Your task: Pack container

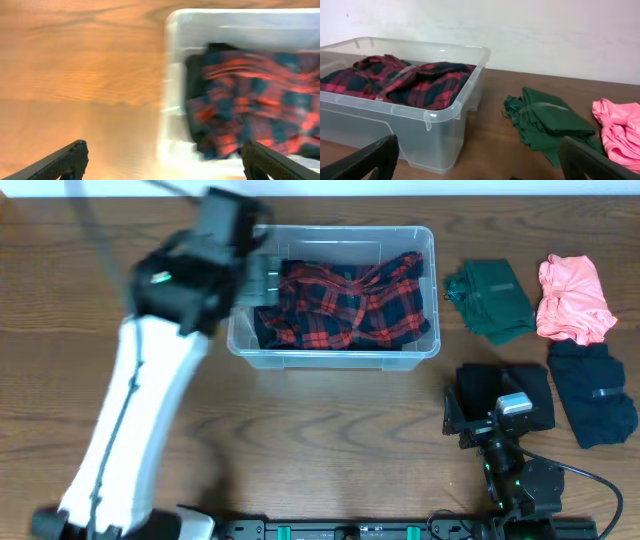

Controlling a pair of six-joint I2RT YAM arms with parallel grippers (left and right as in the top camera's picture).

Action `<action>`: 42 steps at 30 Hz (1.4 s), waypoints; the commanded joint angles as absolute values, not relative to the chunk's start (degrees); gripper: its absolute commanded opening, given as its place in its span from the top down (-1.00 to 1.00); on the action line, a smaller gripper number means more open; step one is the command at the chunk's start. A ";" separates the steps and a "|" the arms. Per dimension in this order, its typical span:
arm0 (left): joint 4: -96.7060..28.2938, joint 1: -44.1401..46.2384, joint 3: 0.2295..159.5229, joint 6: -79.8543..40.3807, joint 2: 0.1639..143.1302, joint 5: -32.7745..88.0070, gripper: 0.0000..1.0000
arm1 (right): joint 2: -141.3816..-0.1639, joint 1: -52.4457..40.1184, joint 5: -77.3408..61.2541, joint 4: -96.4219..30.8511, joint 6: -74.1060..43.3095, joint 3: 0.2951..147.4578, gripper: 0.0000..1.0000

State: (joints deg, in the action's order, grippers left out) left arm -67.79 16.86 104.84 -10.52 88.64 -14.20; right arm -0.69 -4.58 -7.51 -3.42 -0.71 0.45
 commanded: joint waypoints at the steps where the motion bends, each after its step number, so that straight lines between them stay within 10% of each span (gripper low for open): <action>1: -70.32 11.40 105.14 -10.63 86.19 -16.40 -0.96 | -0.38 -4.19 -7.31 -3.62 -0.14 0.32 -0.99; 13: -73.21 -4.23 105.12 -10.63 84.33 -16.16 -0.96 | -0.38 -4.19 -7.31 -3.62 -0.14 0.32 -0.98; 42: -73.28 -4.97 105.12 -10.63 84.33 -16.14 -0.96 | -5.15 -3.64 -4.58 2.17 -1.26 10.48 -0.99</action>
